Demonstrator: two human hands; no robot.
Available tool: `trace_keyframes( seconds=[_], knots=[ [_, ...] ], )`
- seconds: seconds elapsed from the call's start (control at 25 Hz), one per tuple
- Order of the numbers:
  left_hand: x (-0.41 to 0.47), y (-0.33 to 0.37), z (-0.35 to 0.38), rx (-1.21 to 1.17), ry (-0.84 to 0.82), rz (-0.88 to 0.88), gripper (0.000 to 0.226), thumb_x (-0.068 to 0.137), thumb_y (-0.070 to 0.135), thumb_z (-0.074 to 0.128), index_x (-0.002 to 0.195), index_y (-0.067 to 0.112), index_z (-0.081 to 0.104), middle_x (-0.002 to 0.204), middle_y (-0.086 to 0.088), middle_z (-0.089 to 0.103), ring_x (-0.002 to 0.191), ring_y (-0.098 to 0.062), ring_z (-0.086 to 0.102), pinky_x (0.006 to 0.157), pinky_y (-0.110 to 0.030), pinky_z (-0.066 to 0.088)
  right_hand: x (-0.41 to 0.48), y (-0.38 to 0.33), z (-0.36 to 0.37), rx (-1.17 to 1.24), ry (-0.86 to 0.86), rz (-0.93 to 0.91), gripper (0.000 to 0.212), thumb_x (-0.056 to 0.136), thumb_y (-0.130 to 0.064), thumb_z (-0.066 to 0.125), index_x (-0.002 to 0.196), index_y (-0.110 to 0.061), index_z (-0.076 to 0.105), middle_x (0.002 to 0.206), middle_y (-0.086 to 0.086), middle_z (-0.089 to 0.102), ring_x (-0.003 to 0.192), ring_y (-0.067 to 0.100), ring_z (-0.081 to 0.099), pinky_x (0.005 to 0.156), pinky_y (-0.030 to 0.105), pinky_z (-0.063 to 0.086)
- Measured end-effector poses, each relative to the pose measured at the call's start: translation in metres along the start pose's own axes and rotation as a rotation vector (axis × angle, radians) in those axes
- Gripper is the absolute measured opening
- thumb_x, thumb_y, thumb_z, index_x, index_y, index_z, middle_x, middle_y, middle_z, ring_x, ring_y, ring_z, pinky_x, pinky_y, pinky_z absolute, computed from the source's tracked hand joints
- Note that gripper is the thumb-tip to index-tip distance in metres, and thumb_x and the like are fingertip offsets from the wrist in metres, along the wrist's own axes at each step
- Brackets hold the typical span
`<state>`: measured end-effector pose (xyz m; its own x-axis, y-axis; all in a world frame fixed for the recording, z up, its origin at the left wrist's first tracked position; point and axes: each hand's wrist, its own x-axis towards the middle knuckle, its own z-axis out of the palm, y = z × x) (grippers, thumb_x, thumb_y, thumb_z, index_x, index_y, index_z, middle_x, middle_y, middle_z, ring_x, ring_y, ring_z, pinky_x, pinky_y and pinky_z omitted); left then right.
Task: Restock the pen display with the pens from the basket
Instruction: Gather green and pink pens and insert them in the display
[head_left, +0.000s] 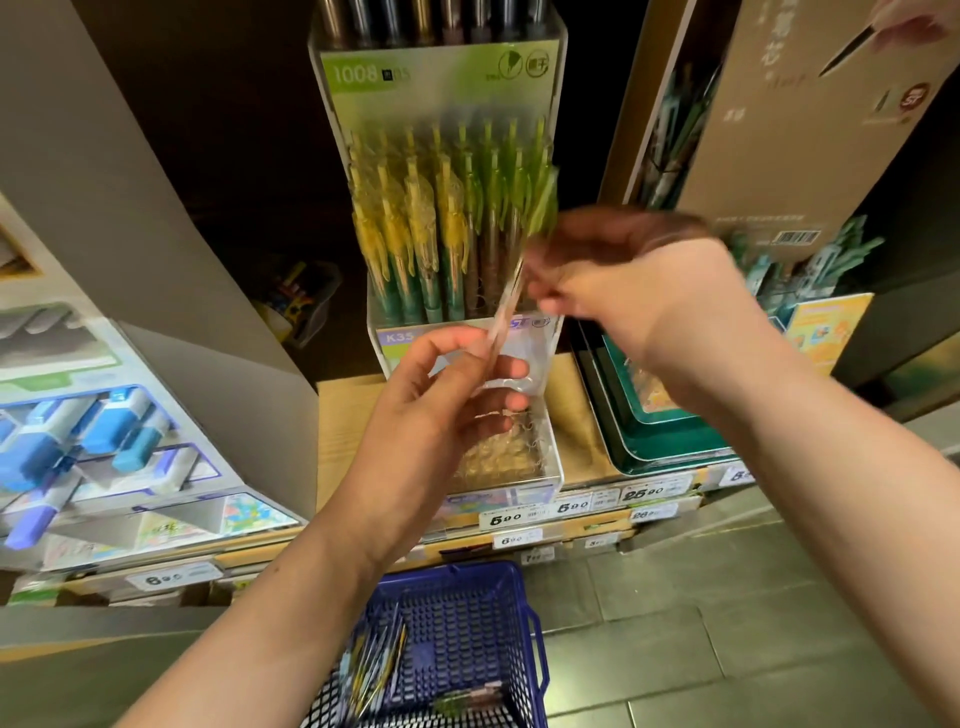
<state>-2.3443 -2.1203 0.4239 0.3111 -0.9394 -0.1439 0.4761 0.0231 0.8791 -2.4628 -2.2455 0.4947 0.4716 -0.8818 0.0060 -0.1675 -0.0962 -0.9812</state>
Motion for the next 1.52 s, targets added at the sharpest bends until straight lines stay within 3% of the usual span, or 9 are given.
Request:
trace_keyframes(
  seconds=[0.12, 0.44, 0.68, 0.88, 1.08, 1.16, 1.24, 1.36, 1.52],
  knots=[
    [-0.005, -0.004, -0.01, 0.002, 0.027, -0.027, 0.031, 0.091, 0.021, 0.066, 0.12, 0.013, 0.056, 0.102, -0.011, 0.074, 0.084, -0.023, 0.068, 0.075, -0.028, 0.056, 0.02, -0.021, -0.006, 0.095, 0.079, -0.171, 0.012, 0.09, -0.008, 0.073, 0.087, -0.02, 0.072, 0.07, -0.003, 0.075, 0.073, 0.016, 0.075, 0.072, 0.028, 0.062],
    [-0.01, -0.006, -0.021, 0.04, 0.057, -0.031, 0.037, 0.088, 0.017, 0.068, 0.124, 0.014, 0.058, 0.1, -0.01, 0.073, 0.083, -0.022, 0.065, 0.078, -0.033, 0.051, 0.037, -0.023, 0.014, -0.402, 0.07, -0.276, 0.014, 0.09, -0.029, 0.071, 0.084, -0.017, 0.074, 0.081, 0.001, 0.077, 0.08, 0.02, 0.074, 0.085, 0.044, 0.059],
    [-0.013, -0.007, -0.026, 0.059, 0.075, -0.038, 0.034, 0.09, 0.014, 0.068, 0.122, 0.012, 0.057, 0.094, -0.007, 0.072, 0.076, -0.019, 0.063, 0.075, -0.033, 0.049, 0.03, -0.014, 0.03, -0.823, -0.019, -0.254, 0.023, 0.094, -0.041, 0.065, 0.105, -0.023, 0.076, 0.098, -0.002, 0.076, 0.092, 0.017, 0.069, 0.078, 0.021, 0.045],
    [-0.016, -0.008, -0.032, 0.081, 0.065, -0.051, 0.038, 0.085, 0.021, 0.069, 0.121, 0.014, 0.06, 0.095, -0.006, 0.071, 0.08, -0.02, 0.062, 0.076, -0.034, 0.049, 0.028, -0.011, 0.033, -0.82, 0.026, -0.258, 0.024, 0.096, -0.039, 0.063, 0.109, -0.024, 0.076, 0.105, -0.002, 0.076, 0.098, 0.017, 0.068, 0.082, 0.021, 0.043],
    [-0.025, 0.001, -0.028, 0.084, 0.022, -0.055, 0.021, 0.093, 0.019, 0.063, 0.114, 0.017, 0.061, 0.093, -0.006, 0.071, 0.078, -0.021, 0.062, 0.074, -0.031, 0.05, 0.021, -0.009, 0.033, -0.942, -0.011, -0.269, 0.021, 0.096, -0.031, 0.062, 0.108, -0.023, 0.077, 0.108, 0.001, 0.076, 0.101, 0.022, 0.067, 0.068, 0.015, 0.032],
    [-0.032, 0.012, -0.026, 0.086, -0.011, -0.062, 0.025, 0.089, 0.023, 0.064, 0.113, 0.018, 0.062, 0.093, -0.006, 0.071, 0.08, -0.022, 0.062, 0.074, -0.031, 0.051, 0.016, -0.016, 0.029, -0.966, -0.01, -0.237, 0.021, 0.094, -0.023, 0.06, 0.105, -0.021, 0.078, 0.106, 0.004, 0.075, 0.102, 0.025, 0.067, 0.073, 0.019, 0.038],
    [-0.039, 0.022, -0.025, 0.099, -0.034, -0.051, 0.022, 0.092, 0.022, 0.065, 0.114, 0.016, 0.062, 0.094, -0.008, 0.071, 0.081, -0.023, 0.062, 0.076, -0.034, 0.05, 0.009, -0.022, 0.025, -0.799, 0.065, -0.159, 0.021, 0.092, -0.017, 0.059, 0.098, -0.021, 0.078, 0.097, 0.003, 0.076, 0.096, 0.025, 0.069, 0.078, 0.024, 0.05],
    [-0.048, 0.033, -0.025, 0.114, -0.033, -0.03, 0.017, 0.095, 0.024, 0.061, 0.11, 0.017, 0.064, 0.095, -0.01, 0.07, 0.081, -0.024, 0.063, 0.077, -0.037, 0.05, -0.02, -0.027, 0.027, -0.205, 0.154, 0.006, 0.015, 0.09, -0.015, 0.064, 0.088, -0.024, 0.075, 0.089, 0.005, 0.077, 0.086, 0.021, 0.073, 0.084, 0.039, 0.06],
    [-0.071, 0.029, -0.04, 0.129, 0.057, 0.003, 0.012, 0.099, 0.023, 0.057, 0.103, 0.018, 0.066, 0.089, -0.01, 0.07, 0.076, -0.024, 0.062, 0.071, -0.033, 0.05, -0.077, -0.014, 0.048, 0.166, -0.089, 0.035, 0.015, 0.096, -0.032, 0.065, 0.104, -0.021, 0.072, 0.1, 0.002, 0.075, 0.084, 0.013, 0.073, 0.071, 0.027, 0.059]
  ],
)
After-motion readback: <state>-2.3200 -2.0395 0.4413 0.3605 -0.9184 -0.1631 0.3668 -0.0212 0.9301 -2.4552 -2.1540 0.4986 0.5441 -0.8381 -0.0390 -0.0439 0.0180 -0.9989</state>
